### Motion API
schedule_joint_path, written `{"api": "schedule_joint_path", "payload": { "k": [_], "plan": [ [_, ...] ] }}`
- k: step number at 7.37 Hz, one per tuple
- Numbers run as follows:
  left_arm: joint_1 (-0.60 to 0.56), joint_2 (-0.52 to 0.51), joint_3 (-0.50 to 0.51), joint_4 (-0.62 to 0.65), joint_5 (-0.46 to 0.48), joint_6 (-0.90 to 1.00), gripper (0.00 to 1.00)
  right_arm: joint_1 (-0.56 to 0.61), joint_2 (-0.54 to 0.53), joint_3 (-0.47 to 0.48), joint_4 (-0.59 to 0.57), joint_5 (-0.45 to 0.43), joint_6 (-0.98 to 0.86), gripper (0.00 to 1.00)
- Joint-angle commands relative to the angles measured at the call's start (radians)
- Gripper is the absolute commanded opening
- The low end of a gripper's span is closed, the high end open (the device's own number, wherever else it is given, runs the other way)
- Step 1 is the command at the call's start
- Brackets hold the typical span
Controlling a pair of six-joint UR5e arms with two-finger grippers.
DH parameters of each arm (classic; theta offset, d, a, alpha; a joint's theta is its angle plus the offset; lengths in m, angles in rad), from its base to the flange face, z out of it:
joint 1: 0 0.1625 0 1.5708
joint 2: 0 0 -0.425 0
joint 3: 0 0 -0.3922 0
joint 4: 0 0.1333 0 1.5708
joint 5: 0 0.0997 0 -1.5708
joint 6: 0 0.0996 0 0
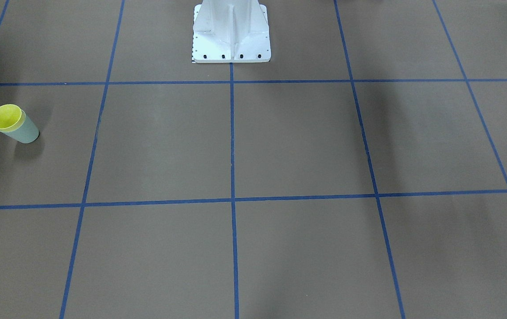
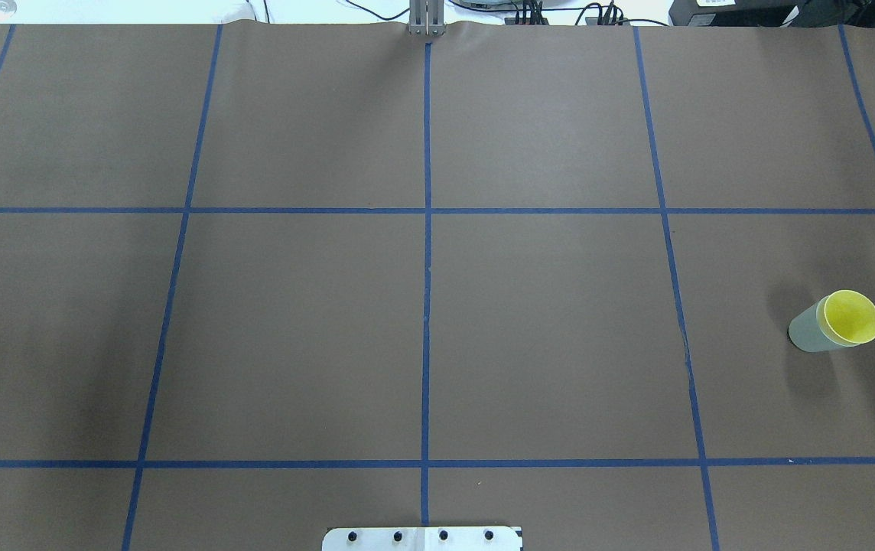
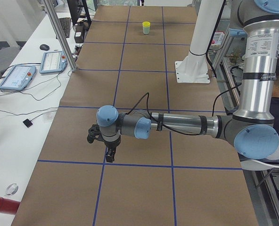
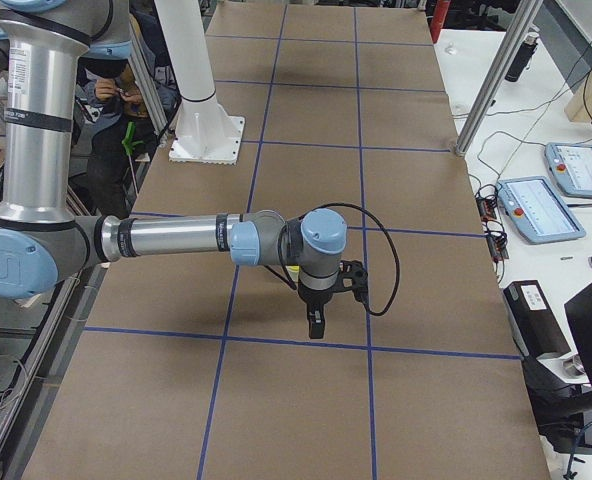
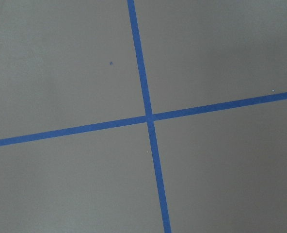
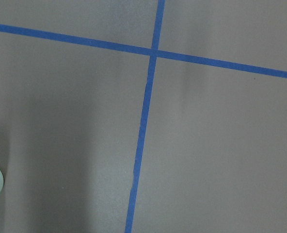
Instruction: Transfer and stack yellow cup on green cup
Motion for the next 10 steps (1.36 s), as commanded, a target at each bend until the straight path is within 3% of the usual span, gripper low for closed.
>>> {"api": "schedule_joint_path", "payload": {
  "k": [1, 3, 5, 10],
  "plan": [
    [-0.044, 0.01, -0.011, 0.021, -0.012, 0.031, 1.0, 0.0, -0.001, 0.0, 0.001, 0.001, 0.001, 1.0],
    [-0.149, 0.01, -0.028, 0.135, -0.008, 0.189, 1.0, 0.0, -0.002, 0.002, 0.001, 0.003, 0.001, 1.0],
    [-0.162, 0.074, -0.066, 0.128, 0.017, 0.191, 1.0, 0.0, -0.007, 0.005, -0.001, 0.006, 0.003, 1.0],
    [-0.161, 0.082, -0.063, 0.123, 0.025, 0.185, 1.0, 0.0, -0.008, 0.008, -0.001, 0.007, 0.006, 1.0]
  ]
}}
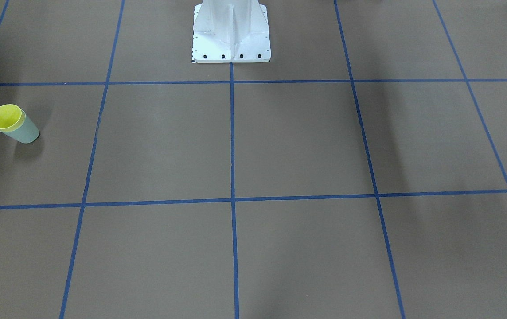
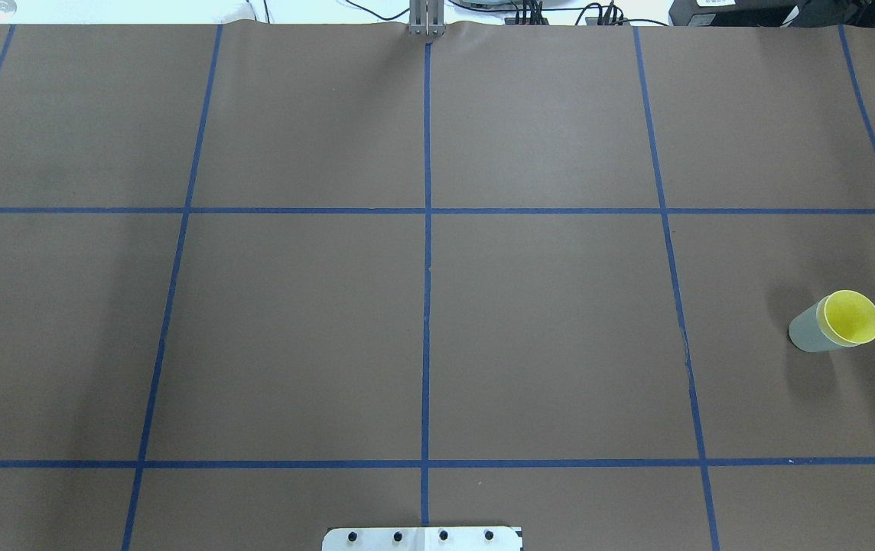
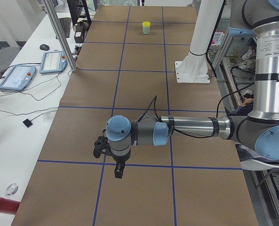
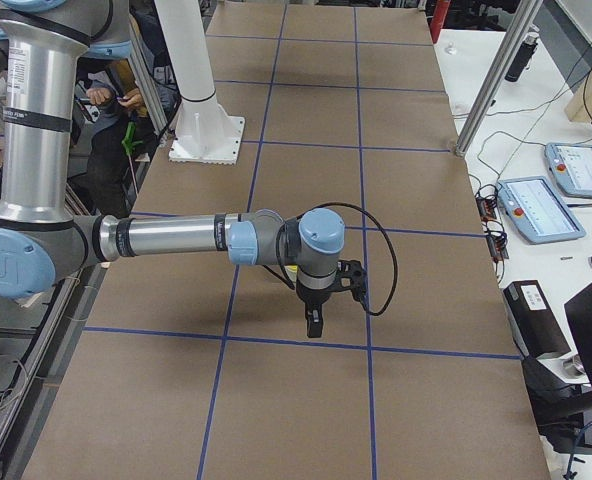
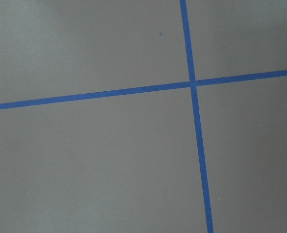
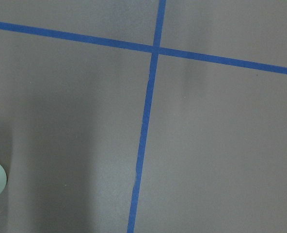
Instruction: Transfer and stack yellow cup on green cup
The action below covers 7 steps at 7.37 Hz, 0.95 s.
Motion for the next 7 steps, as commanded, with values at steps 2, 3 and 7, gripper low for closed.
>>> {"api": "schedule_joint_path", "payload": {
  "k": [2, 3, 7],
  "plan": [
    [0.001, 0.003, 0.004, -0.001, 0.002, 0.002, 1.0, 0.002, 0.0, -0.001, 0.0, 0.0, 0.002, 1.0],
    [0.001, 0.006, -0.002, -0.001, 0.002, 0.002, 1.0, 0.002, 0.0, -0.004, 0.0, 0.0, 0.002, 1.0],
    [0.001, 0.006, -0.002, -0.001, 0.002, 0.002, 1.0, 0.0, 0.0, -0.009, 0.0, 0.0, 0.002, 1.0]
  ]
}}
